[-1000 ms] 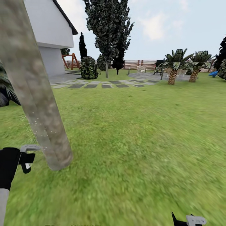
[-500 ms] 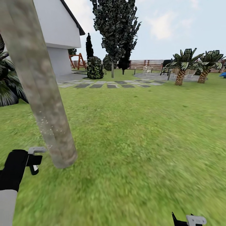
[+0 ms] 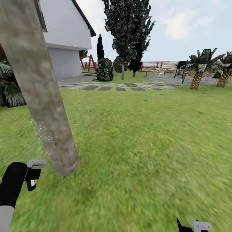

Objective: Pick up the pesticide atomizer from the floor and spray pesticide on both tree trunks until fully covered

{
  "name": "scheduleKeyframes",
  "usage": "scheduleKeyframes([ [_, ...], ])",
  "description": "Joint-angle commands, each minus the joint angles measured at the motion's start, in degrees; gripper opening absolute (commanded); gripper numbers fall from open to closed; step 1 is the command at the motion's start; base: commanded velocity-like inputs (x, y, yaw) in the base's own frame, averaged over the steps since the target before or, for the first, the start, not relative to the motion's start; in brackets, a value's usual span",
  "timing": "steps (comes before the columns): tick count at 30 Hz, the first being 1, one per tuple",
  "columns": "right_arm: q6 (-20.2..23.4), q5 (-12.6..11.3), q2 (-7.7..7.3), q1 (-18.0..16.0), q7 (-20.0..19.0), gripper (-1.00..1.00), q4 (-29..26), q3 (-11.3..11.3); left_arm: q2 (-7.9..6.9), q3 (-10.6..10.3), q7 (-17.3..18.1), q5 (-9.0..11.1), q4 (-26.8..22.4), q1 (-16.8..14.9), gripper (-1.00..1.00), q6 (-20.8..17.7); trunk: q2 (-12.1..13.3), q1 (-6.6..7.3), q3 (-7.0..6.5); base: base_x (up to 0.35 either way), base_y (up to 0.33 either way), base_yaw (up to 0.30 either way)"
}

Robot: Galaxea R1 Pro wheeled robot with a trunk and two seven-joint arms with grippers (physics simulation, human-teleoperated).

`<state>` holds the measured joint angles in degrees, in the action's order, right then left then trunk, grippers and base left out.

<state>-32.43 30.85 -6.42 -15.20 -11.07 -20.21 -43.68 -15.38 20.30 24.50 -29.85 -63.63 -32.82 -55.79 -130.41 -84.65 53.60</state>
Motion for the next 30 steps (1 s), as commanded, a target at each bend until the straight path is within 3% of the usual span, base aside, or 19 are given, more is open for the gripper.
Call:
scheduleKeyframes([
  [1,0.0,0.0,0.00,0.0,0.0,1.00,0.0,0.0,0.02,0.0,0.0,0.0,0.0,0.0,-1.00,0.0,0.0,0.00,0.00,0.110,-0.170,0.277],
  [8,0.0,0.0,0.00,0.0,0.0,1.00,0.0,0.0,0.50,-0.3,0.0,0.0,0.0,0.0,-1.00,-0.1,0.0,0.00,0.00,0.028,-0.060,0.227],
  [18,0.0,0.0,-0.09,0.0,0.0,1.00,0.0,-0.1,0.83,-0.3,0.0,0.3,-0.1,0.0,-1.00,-0.1,0.0,0.00,0.00,0.134,-0.222,0.008],
  [30,0.0,0.0,-0.09,0.0,0.0,1.00,0.0,-0.1,1.41,-0.4,-0.1,0.5,-0.1,0.0,-1.00,-0.1,0.0,0.00,0.00,0.008,-0.272,0.000],
])
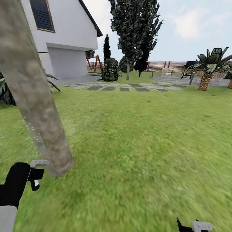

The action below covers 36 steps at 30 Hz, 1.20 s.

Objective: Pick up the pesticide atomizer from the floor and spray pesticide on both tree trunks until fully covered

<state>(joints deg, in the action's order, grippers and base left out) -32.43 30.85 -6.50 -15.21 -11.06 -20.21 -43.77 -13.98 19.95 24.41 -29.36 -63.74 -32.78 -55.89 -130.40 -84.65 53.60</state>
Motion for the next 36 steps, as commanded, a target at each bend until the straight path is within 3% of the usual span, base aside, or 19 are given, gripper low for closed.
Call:
scheduleKeyframes([
  [1,0.0,0.0,0.00,0.0,0.0,1.00,0.0,0.0,0.00,0.0,0.0,0.0,0.0,0.0,-1.00,0.0,0.0,0.00,0.00,-0.029,-0.274,0.000],
  [9,0.0,-0.1,0.00,0.0,0.0,1.00,0.0,0.0,0.00,0.3,0.1,-0.1,-0.6,0.0,-1.00,0.0,0.0,0.00,0.00,-0.023,-0.274,0.016],
  [21,0.0,0.0,0.00,0.0,0.0,1.00,0.0,0.0,0.00,0.5,0.1,0.0,-0.7,0.0,-1.00,-0.1,0.0,0.00,0.00,0.002,-0.274,0.193],
  [31,0.0,0.0,0.00,0.0,0.0,1.00,0.0,0.0,-0.02,0.5,0.1,-0.1,-0.7,0.0,-1.00,-0.1,0.0,0.00,0.00,0.131,-0.263,0.008],
  [36,0.0,0.0,0.00,0.0,0.0,1.00,0.0,0.0,-0.09,0.7,0.1,-0.2,-0.7,0.0,-1.00,-0.1,0.0,0.00,0.00,0.134,-0.252,0.220],
])
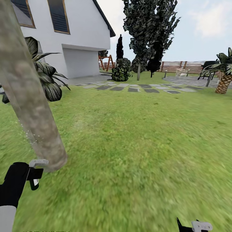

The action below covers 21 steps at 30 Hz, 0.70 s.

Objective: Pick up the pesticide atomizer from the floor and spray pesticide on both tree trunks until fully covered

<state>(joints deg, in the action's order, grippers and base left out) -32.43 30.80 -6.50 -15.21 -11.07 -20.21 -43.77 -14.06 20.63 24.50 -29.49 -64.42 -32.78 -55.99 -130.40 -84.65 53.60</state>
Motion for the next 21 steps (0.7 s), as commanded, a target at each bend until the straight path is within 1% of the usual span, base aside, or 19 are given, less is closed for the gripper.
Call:
scheduleKeyframes([
  [1,0.0,0.0,0.00,0.0,0.0,1.00,0.0,0.0,-0.03,0.0,0.0,0.0,0.0,0.0,-1.00,0.0,0.0,0.00,0.00,0.129,-0.258,0.274],
  [3,0.0,0.0,0.00,0.0,0.0,1.00,0.0,0.0,-0.20,0.3,0.0,-0.1,0.1,0.0,-1.00,0.1,0.0,0.00,0.00,0.222,-0.194,0.277],
  [7,0.0,0.0,0.00,0.0,0.0,1.00,0.0,0.0,-0.51,1.9,-0.1,-0.2,0.3,0.0,-1.00,0.1,0.0,0.00,0.00,0.241,-0.064,0.277],
  [9,0.0,0.0,0.00,0.0,0.0,1.00,0.0,0.0,-0.59,3.2,-0.1,-0.2,0.5,0.0,-1.00,0.2,0.0,0.00,0.00,0.062,-0.009,0.277],
  [11,0.0,0.0,0.00,0.0,0.0,1.00,0.0,0.0,-0.62,3.9,0.0,-0.2,0.6,0.0,-1.00,0.2,0.0,0.00,0.00,0.020,-0.003,0.277],
  [16,0.0,0.0,0.00,0.0,0.0,1.00,0.0,0.0,-0.42,4.3,0.0,-0.1,0.6,0.0,-1.00,0.3,0.0,0.00,0.00,0.003,0.000,0.277],
  [21,0.0,0.0,0.00,0.0,0.0,1.00,0.0,0.0,0.02,3.9,-0.1,0.1,0.6,-0.3,-1.00,0.2,0.0,0.00,0.00,0.000,0.000,0.248],
])
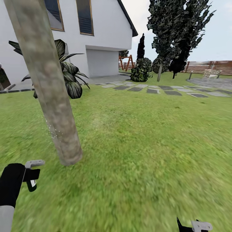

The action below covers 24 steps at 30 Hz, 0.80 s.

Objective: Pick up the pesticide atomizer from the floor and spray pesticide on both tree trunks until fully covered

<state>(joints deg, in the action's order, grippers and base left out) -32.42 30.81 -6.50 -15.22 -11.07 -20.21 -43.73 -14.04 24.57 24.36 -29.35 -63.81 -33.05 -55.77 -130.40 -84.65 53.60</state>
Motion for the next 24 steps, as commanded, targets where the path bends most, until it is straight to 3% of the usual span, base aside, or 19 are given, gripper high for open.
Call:
scheduleKeyframes([
  [1,0.0,0.0,0.00,0.0,0.0,1.00,0.0,0.0,0.05,-0.1,0.0,0.0,0.0,-0.5,-1.00,-0.1,0.0,0.00,0.00,0.000,0.000,0.059],
  [3,0.0,0.0,0.00,0.0,0.0,1.00,0.0,0.0,0.33,-0.5,0.0,0.0,-0.3,-0.9,-1.00,-0.2,0.0,0.00,0.00,0.000,0.000,0.023],
  [7,0.0,0.0,-0.05,0.0,0.0,1.00,0.0,0.0,0.89,-1.1,0.1,-0.1,-1.0,-4.8,-1.00,-0.6,0.0,0.00,0.00,0.000,0.000,0.003],
  [14,0.0,0.0,-0.06,0.0,0.0,1.00,0.0,0.0,1.10,-1.3,0.2,-0.1,-2.2,-5.4,-1.00,-0.4,0.0,0.00,0.00,0.103,-0.134,0.000],
  [24,0.0,0.0,0.00,0.0,0.1,1.00,0.0,0.0,1.09,-1.4,0.3,0.0,-3.5,-5.7,-1.00,-0.6,0.0,0.00,0.00,0.244,-0.172,0.063],
])
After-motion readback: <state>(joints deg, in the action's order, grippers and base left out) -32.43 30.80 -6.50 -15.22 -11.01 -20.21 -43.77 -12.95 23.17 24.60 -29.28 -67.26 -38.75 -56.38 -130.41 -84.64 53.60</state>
